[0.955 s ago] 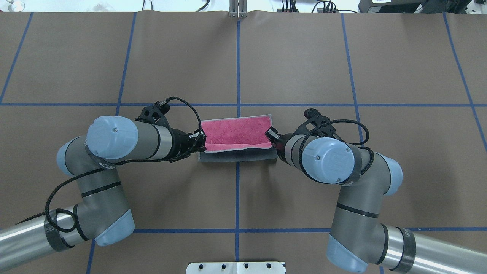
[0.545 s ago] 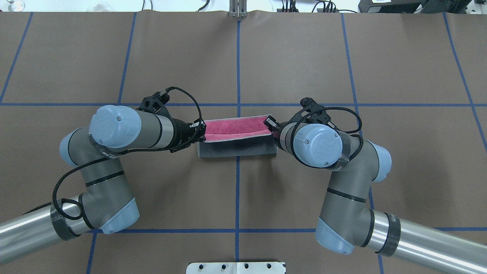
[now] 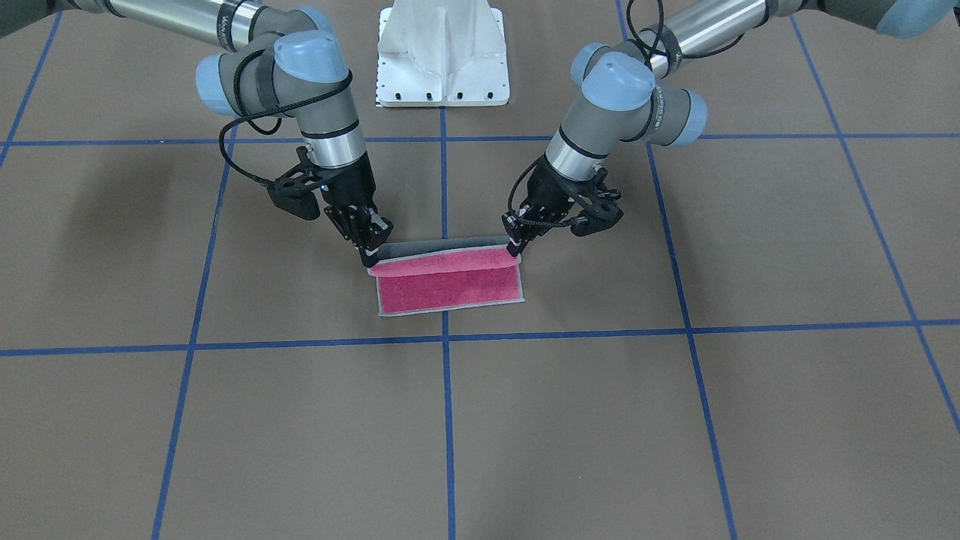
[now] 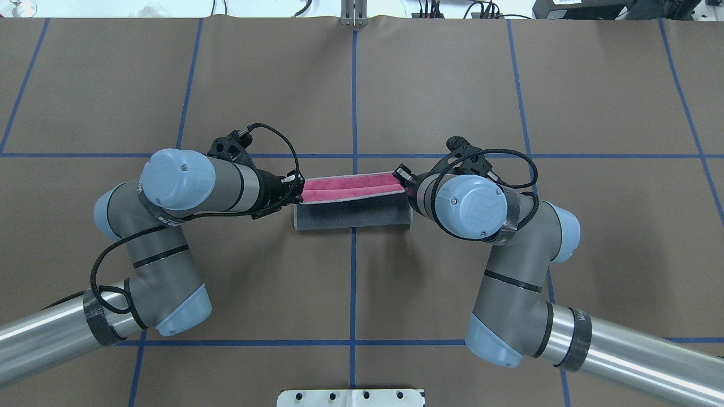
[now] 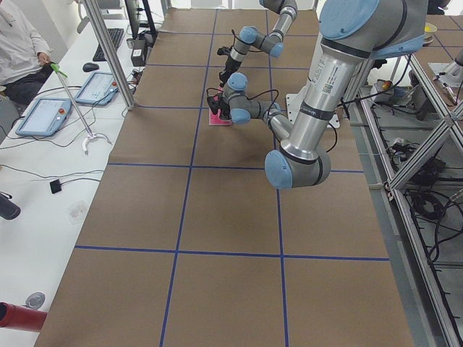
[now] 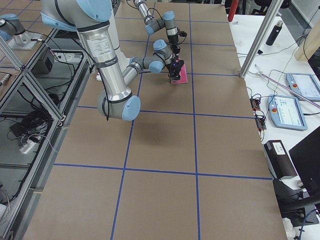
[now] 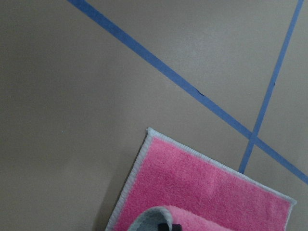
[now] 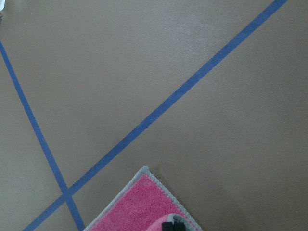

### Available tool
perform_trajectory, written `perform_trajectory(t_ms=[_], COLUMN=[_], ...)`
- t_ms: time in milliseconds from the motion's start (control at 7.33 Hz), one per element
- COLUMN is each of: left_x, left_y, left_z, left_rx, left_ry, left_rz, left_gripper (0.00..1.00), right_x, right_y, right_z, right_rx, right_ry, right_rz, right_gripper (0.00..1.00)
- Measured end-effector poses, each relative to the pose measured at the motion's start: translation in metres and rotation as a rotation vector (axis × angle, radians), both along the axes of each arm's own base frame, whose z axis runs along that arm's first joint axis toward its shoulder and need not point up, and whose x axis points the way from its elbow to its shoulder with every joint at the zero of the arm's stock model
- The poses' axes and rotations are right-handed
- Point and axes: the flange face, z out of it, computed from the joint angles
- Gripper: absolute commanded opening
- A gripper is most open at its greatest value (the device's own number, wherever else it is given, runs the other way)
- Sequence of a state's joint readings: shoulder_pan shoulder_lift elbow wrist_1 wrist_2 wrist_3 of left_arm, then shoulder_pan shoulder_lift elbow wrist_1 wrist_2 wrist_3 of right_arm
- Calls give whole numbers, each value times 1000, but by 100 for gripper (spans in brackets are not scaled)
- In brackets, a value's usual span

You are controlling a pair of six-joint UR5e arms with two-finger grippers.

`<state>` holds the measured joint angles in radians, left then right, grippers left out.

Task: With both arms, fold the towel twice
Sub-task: 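Lift both near corners and fold them over onto the far edge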

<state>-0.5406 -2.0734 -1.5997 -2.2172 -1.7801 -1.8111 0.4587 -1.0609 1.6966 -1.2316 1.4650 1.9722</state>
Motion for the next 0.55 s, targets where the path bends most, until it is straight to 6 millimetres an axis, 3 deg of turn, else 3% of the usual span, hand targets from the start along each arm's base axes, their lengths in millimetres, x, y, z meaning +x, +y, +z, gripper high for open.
perform_trajectory(t_ms=[545], left_x=[6], left_y=[-5], left_z=[-2], left_rx=[11], left_ry=[-8], left_rz=[4], left_gripper=[0], right_x=[-4], right_y=[-5], right_z=[-1], right_rx=[1], right_ry=[4], right_rz=[0], right_gripper=[0])
